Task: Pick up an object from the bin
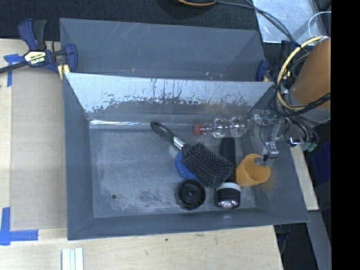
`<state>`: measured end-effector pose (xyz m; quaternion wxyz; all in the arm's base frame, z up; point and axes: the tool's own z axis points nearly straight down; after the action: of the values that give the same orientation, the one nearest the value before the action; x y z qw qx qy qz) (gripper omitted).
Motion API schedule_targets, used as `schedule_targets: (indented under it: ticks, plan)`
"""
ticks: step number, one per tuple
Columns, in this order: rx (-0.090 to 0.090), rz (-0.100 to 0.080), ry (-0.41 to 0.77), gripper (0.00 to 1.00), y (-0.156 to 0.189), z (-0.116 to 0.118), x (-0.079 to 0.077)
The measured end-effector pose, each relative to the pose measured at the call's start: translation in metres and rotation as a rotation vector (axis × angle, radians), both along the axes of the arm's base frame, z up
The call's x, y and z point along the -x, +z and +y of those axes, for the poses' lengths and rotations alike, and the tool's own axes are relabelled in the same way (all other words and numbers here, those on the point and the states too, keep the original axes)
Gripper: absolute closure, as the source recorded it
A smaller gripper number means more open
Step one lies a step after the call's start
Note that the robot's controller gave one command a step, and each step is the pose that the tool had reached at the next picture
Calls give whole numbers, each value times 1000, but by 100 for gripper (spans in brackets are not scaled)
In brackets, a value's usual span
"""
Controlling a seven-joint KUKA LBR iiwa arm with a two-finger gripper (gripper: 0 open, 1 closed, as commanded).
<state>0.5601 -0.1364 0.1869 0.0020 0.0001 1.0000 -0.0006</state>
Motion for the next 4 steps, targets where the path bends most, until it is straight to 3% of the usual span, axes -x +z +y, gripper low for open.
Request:
schedule_targets:
  ticks: [1, 2, 3, 4]
  plan:
    - [-1, 7, 129, 0, -116, -23, 44]
    - [2, -3, 287, 0, -61, -22, 44]
    - [-1, 4, 313, 0, -87, -17, 77]
    - [0, -3, 42, 0, -117, -19, 71]
